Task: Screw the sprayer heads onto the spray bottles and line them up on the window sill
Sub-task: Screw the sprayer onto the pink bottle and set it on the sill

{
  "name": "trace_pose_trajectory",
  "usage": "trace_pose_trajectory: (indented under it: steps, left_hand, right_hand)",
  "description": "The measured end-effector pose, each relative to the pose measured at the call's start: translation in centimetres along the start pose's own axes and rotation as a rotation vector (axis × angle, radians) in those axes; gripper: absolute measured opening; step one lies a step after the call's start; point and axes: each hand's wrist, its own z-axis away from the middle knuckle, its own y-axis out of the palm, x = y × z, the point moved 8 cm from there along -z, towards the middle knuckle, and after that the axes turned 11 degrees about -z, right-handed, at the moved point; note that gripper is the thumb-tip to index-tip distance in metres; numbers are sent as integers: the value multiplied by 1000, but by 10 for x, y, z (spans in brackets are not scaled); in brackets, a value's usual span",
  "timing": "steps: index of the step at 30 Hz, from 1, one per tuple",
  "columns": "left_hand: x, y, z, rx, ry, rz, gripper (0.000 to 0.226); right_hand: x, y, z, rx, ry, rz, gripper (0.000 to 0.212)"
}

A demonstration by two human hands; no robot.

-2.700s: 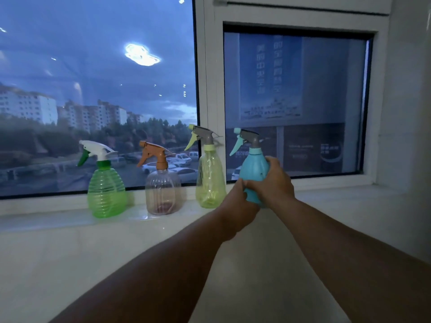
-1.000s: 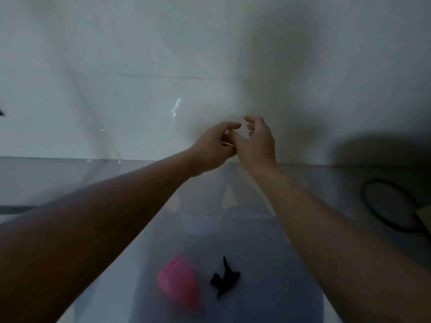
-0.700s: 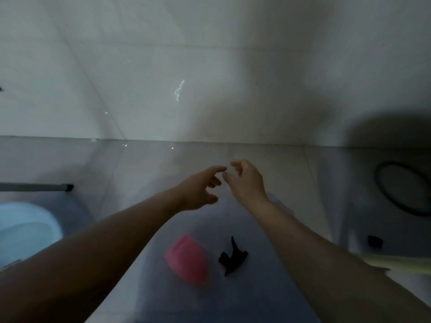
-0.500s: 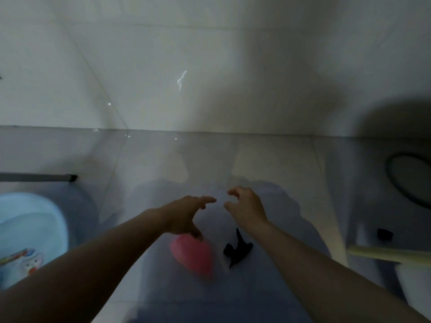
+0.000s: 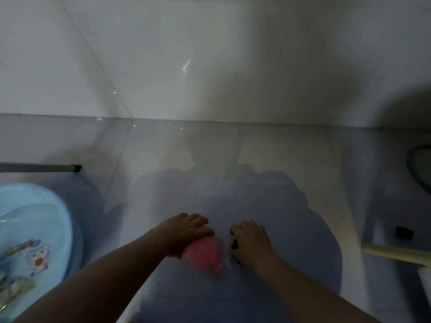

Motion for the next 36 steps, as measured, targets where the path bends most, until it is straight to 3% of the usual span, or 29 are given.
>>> trace_pose_trajectory:
  steps: [7,14,25,29,33,36]
  left_hand:
    - [29,18,15,-100,-162,203,101]
    - [87,27,40,-248,-440,535,104]
    - [79,6,21,-264,-375,510,105]
    - [71,-10,12,-291,-331,547,105]
    - [67,-28,1,-302,-334,772,103]
    - [68,-30,-2,-269,-348,1183,88]
  right_hand:
    - [-18,11,4,14,29,40,19]
    - [-45,-35,4,-211,131,-29,25]
    - [-43,-49,4,-270,105,25,37]
    - [-17,-65,2,-345,-15,9,38]
    - [3,-95,1,-512,-99,-82,30]
    - [-7,-115,1,-606,-101,-135,29]
